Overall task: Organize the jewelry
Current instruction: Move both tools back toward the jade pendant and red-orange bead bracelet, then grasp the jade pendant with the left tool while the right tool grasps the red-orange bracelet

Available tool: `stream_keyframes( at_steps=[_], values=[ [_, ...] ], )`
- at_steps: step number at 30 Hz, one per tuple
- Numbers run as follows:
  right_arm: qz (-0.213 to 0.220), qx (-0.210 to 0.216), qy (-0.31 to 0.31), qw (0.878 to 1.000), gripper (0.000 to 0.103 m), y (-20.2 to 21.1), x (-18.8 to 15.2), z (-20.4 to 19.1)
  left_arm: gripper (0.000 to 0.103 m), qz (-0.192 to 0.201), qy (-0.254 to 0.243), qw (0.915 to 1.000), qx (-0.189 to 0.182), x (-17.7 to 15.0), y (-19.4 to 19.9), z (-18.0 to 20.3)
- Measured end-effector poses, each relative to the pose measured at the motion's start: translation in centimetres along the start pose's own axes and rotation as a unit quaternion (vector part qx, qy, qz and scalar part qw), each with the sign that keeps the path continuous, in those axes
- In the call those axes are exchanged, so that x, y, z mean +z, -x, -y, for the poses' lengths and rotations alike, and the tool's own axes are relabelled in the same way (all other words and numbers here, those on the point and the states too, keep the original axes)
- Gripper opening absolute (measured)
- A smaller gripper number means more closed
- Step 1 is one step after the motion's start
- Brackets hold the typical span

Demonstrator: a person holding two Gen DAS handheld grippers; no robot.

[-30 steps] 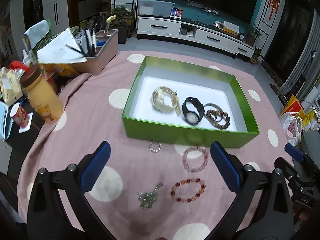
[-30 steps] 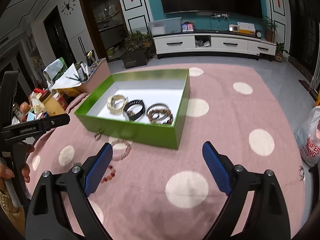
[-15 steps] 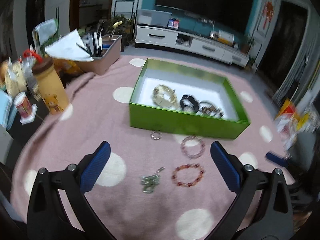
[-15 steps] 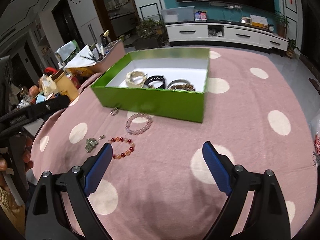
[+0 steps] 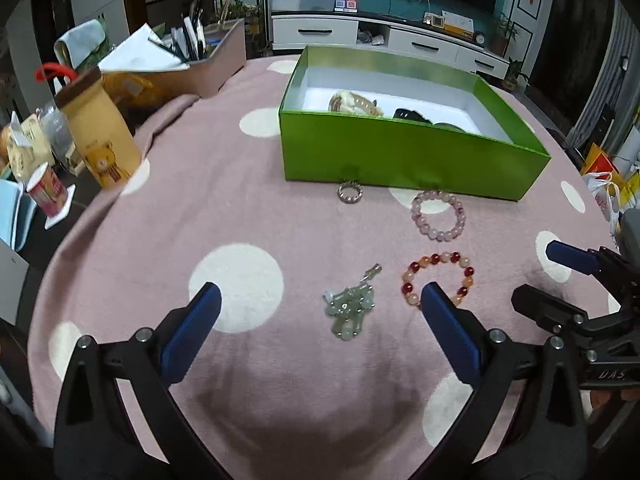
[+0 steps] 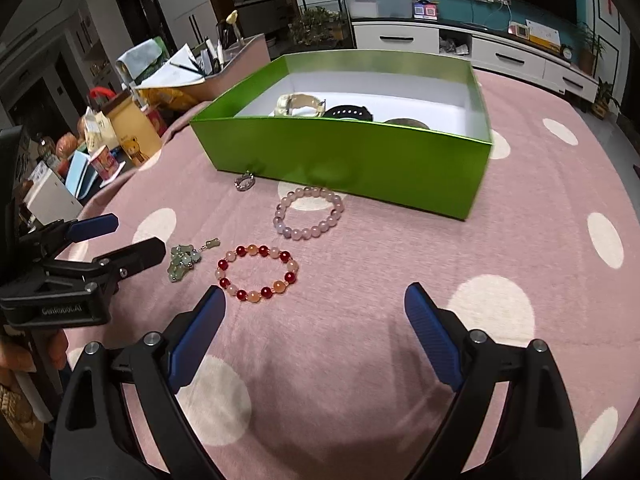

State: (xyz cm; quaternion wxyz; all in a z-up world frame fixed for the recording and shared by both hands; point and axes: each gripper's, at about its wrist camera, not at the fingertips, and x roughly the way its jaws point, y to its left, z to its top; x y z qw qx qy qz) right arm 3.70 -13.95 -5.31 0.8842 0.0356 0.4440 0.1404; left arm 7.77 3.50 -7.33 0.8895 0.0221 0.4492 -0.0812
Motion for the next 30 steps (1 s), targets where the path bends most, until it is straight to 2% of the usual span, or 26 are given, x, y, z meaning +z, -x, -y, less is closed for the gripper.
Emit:
stream_keyframes(
  at_steps=[3,6,7,11,15,18,19,22,24,25,30],
  values=[
    [0.0,-0.003,0.008,1.0,0.081,-0.8,0.2,-0.5,0.097,0.006,-0.001,1.0,-0.001,-0.3,-0.6,0.0],
    [-0.005,-0.012,0.018,1.0,0.07,-1.9,0.4,-1.1,0.082,0.0,-0.005,0.9999,-0.009,-0.4,-1.4,0.2],
    [-0.008,-0.013,0.02,1.0,0.065,-2.3,0.4,-1.1,0.074,-0.003,-0.007,0.9999,-0.01,-0.4,-1.6,0.3],
    [-0.014,-0.021,0.036,0.999,0.053,-3.5,0.5,-1.8,0.057,-0.01,-0.016,0.9997,-0.016,-0.6,-2.4,0.6],
    [-0.017,-0.029,0.051,0.998,0.044,-4.3,0.7,-2.4,0.052,-0.008,-0.03,0.9993,-0.022,-0.8,-2.8,1.1],
    [-0.013,-0.038,0.059,0.997,0.035,-4.5,0.8,-2.6,0.041,-0.009,-0.041,0.9989,-0.022,-1.0,-3.1,1.5],
    [-0.012,-0.045,0.062,0.997,0.03,-4.6,0.8,-2.7,0.037,-0.011,-0.043,0.9988,-0.021,-1.0,-3.3,1.6],
    [-0.01,-0.052,0.066,0.996,0.018,-4.7,0.9,-2.7,0.035,-0.007,-0.048,0.9987,-0.016,-1.2,-3.3,1.7],
    [-0.01,-0.051,0.066,0.996,0.009,-4.7,0.9,-2.7,0.028,-0.005,-0.05,0.9986,-0.018,-1.3,-3.2,1.8],
    [-0.01,-0.052,0.066,0.996,0.009,-4.7,0.9,-2.8,0.022,-0.005,-0.052,0.9984,-0.02,-1.3,-3.1,1.9],
    [-0.008,-0.051,0.062,0.997,0.007,-4.2,0.9,-2.7,0.02,-0.004,-0.051,0.9984,-0.022,-1.4,-2.9,2.0]
  ],
)
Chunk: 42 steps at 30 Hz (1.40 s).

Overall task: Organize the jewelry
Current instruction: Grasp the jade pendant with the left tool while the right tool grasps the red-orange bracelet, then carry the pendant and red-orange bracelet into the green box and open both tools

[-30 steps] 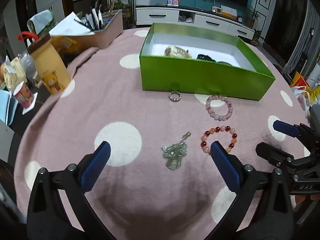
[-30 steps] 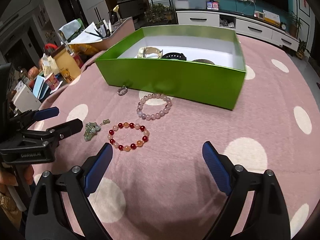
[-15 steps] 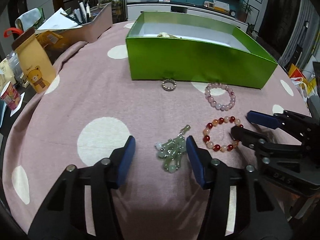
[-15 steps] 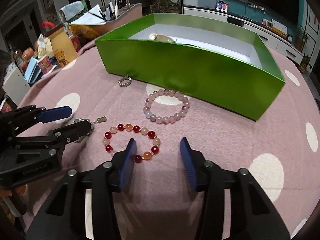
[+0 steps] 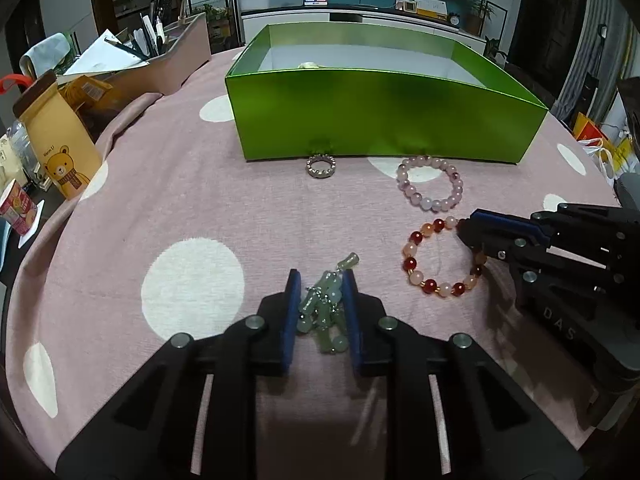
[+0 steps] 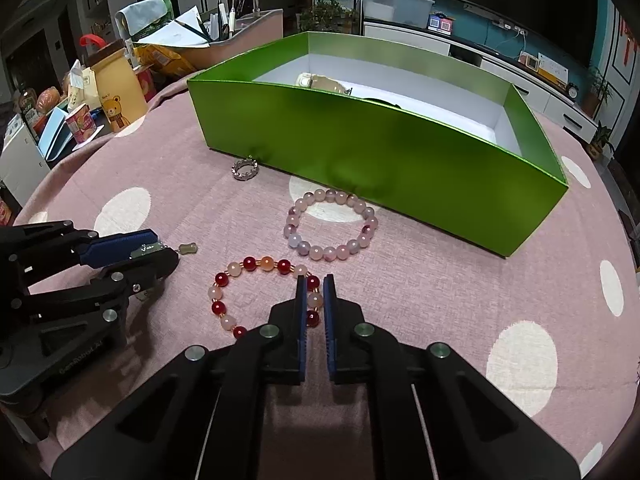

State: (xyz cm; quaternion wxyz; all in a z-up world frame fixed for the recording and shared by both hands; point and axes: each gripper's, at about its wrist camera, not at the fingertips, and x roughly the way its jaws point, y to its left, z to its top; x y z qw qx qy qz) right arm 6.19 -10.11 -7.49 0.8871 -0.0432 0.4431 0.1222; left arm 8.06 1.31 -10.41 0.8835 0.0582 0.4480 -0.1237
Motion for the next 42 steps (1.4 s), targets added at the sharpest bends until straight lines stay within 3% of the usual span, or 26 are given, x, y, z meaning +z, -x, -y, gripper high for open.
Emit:
stream_keyframes(
  at_steps=[10,28,42],
  values=[
    [0.017,0.003,-0.007,1.0,0.007,2.0,0.3,0.4,0.02,0.005,0.009,0.9999,-0.007,0.3,0.8,0.2],
    [0.078,-0.003,-0.024,0.997,0.007,8.0,0.9,2.5,0.018,0.051,0.011,0.9985,-0.018,2.8,4.9,1.7],
    [0.128,-0.012,-0.026,0.991,0.007,11.7,2.6,4.8,0.018,0.086,0.006,0.9961,-0.02,6.7,7.1,3.4]
  ],
)
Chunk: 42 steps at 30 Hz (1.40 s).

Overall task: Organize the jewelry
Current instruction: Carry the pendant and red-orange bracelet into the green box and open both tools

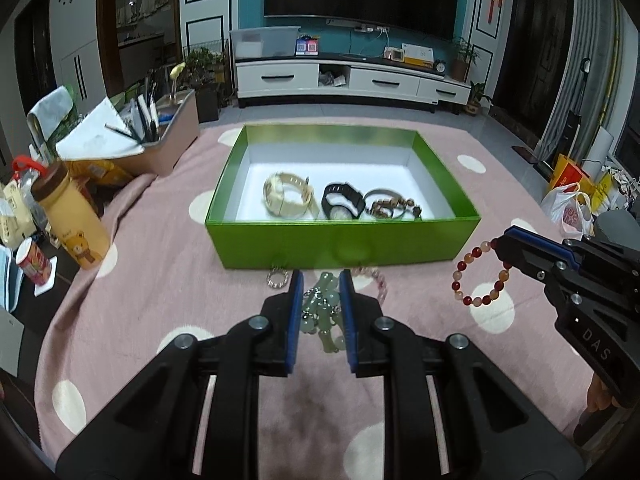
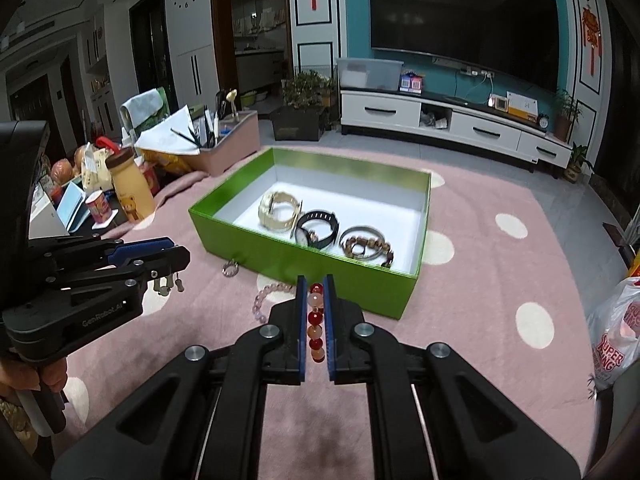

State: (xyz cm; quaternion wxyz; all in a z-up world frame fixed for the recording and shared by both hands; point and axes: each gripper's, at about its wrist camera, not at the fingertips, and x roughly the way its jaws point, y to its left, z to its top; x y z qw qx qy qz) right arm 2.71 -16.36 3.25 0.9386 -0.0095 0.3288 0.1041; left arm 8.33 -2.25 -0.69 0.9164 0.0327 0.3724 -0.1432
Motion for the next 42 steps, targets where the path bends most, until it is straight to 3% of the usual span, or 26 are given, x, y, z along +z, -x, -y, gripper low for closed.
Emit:
stream_keyframes(
  at_steps=[15,24,33,42],
  values=[
    [0.033,0.003,-0.011,0.999,0.007,0.0,3.2,2.0,0.018,0.019,-0.014,0.9997,0.007,4.3,-1.4,1.2],
    [0.046,-0.008,-0.017,0.999,0.007,-1.9,5.8,3.6,0.018,0.023,-0.013,0.9996,0.009,8.3,-4.3,1.3],
    [0.036,-0.017,-0.021,0.999,0.007,-4.8,7.4,4.8,0.018,0.013,-0.007,0.9998,0.014,10.9,-7.3,1.3],
    [0.016,-0.018,-0.027,0.999,0.007,-8.5,7.9,5.8,0.018,-0.005,-0.002,0.9996,0.028,11.5,-10.2,0.6]
  ],
)
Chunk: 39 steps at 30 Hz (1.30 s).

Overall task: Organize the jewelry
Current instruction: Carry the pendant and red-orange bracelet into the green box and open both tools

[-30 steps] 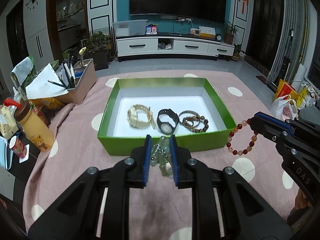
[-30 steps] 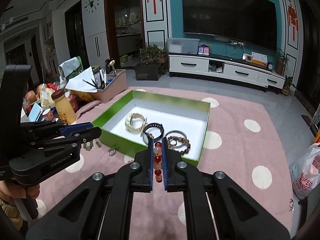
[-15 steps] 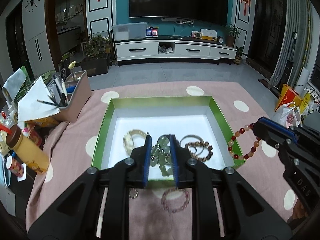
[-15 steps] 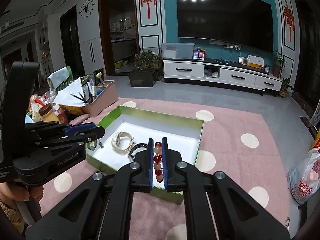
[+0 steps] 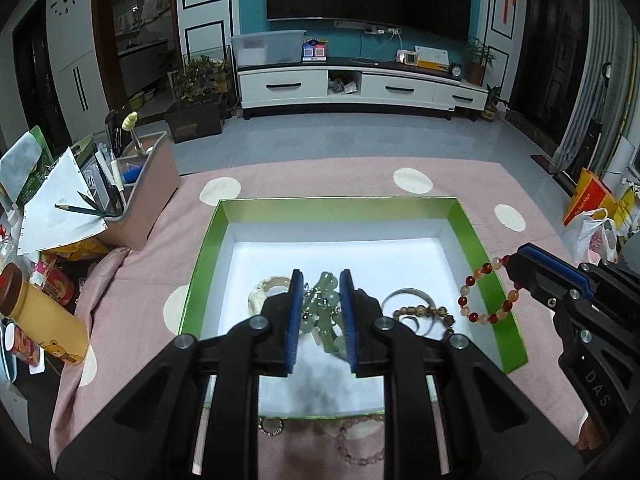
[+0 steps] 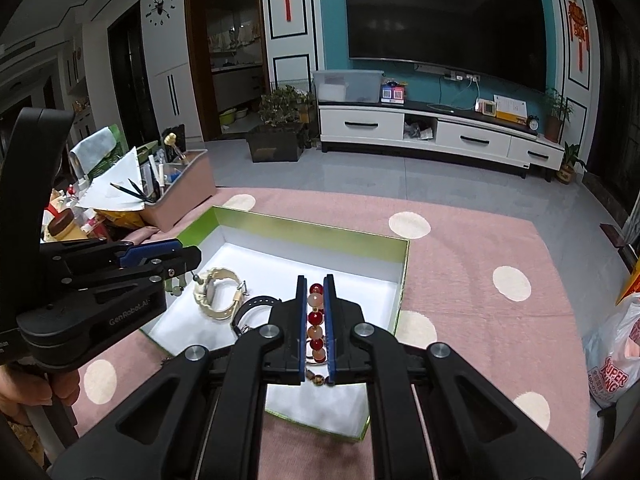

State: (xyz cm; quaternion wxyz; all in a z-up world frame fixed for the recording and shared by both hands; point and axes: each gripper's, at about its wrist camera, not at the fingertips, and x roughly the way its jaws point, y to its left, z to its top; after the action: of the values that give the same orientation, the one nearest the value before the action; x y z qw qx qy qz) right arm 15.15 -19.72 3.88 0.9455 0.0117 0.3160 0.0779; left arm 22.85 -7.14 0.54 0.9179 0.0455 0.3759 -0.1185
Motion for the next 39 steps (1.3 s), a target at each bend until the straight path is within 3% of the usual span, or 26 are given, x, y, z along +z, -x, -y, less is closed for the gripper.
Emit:
stream_keyframes(
  at_steps=[11,18,23,34,37,39],
  values=[
    [-0.032,-0.004,-0.003,0.999,0.007,-4.3,1.0,0.7,0.018,-0.049,0.03,0.9982,-0.014,1.5,-5.2,-1.3],
    [-0.068,0.02,-0.03,0.997,0.007,-7.6,1.2,1.4,0.018,-0.089,0.057,0.994,-0.029,1.4,-8.6,-2.0],
    [-0.093,0.03,-0.039,0.994,0.007,-9.5,1.1,1.2,0.018,-0.103,0.056,0.9926,-0.031,1.5,-10.4,-2.1],
    [-0.129,0.01,-0.038,0.991,0.007,-11.2,0.1,1.4,0.019,-0.128,0.042,0.9906,-0.024,1.1,-11.9,-1.8],
    [-0.131,0.007,-0.042,0.99,0.011,-11.3,-0.1,1.6,0.024,-0.127,0.042,0.9905,-0.03,1.2,-11.5,-2.1],
    [-0.13,0.011,-0.05,0.99,0.015,-11.1,-0.1,1.8,0.038,-0.126,0.044,0.9903,-0.04,1.2,-11.2,-2.3]
  ],
)
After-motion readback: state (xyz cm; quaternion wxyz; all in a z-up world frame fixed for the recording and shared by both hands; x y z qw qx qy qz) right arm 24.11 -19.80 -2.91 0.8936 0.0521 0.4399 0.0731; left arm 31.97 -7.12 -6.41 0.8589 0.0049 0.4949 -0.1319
